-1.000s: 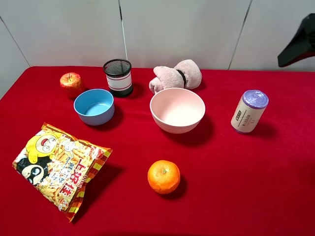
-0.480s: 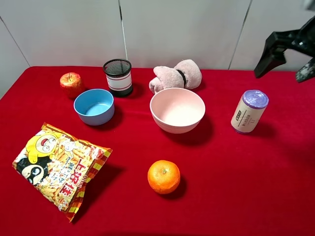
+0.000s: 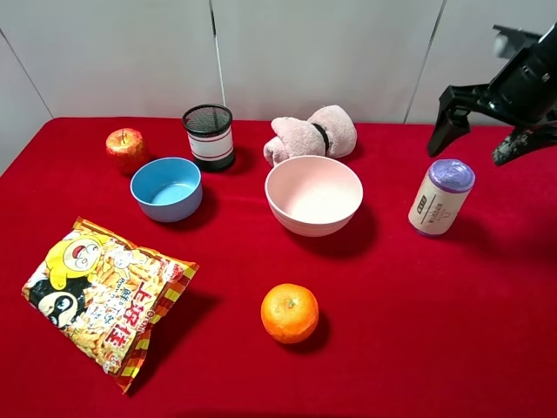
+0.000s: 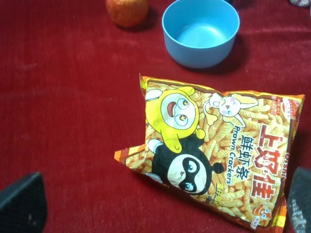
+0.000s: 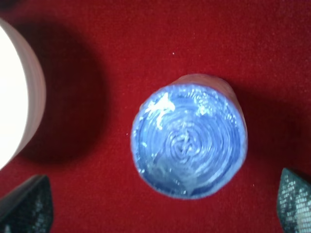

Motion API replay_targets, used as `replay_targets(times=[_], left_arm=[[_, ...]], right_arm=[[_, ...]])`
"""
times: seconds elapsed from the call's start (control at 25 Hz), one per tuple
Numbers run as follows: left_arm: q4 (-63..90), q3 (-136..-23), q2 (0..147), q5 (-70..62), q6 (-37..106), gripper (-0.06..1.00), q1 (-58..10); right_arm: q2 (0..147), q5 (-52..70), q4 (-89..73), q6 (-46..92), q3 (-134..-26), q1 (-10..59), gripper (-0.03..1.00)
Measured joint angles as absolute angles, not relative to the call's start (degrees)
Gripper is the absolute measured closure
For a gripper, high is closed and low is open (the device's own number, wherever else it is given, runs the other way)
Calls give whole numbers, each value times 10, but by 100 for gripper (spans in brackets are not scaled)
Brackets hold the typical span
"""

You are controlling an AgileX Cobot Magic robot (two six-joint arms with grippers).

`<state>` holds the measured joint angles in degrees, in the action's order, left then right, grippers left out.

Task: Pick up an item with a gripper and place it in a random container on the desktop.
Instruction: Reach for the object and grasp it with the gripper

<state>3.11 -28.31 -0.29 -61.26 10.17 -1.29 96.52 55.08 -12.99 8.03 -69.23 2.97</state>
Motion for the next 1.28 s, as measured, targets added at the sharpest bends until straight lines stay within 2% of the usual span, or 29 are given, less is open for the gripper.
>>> replay_targets(times=[1.28], left_arm=[[31, -283, -3, -613, 102, -5, -13]], right_arm=[[1114, 506, -139, 96, -693, 30, 28]])
